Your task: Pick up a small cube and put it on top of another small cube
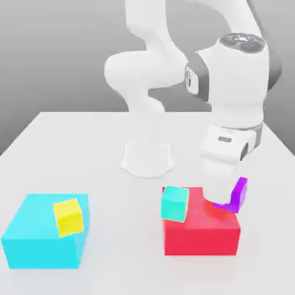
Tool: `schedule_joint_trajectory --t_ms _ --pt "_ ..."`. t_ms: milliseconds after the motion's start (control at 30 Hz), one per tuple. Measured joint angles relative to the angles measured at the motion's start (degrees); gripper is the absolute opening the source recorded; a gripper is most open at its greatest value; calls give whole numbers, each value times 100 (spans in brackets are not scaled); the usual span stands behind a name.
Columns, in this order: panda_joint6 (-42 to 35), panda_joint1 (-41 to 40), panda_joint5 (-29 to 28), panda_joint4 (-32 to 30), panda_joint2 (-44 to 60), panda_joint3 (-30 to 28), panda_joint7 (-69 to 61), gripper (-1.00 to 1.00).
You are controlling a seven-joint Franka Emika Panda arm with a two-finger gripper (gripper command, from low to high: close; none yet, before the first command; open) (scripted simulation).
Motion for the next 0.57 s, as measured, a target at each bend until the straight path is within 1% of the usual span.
schedule_joint_trajectory --t_ms 267,333,467,500,567 --pt "-618 330 -133 -984 -1662 559 427 -100" --pt "-350 340 -141 -1147 -1563 645 470 -100" --pt "581 309 -149 -1395 -882 744 503 -100" --pt "707 302 -151 -1425 -786 757 508 100" --pt "707 302 -151 -1425 -786 757 508 100"
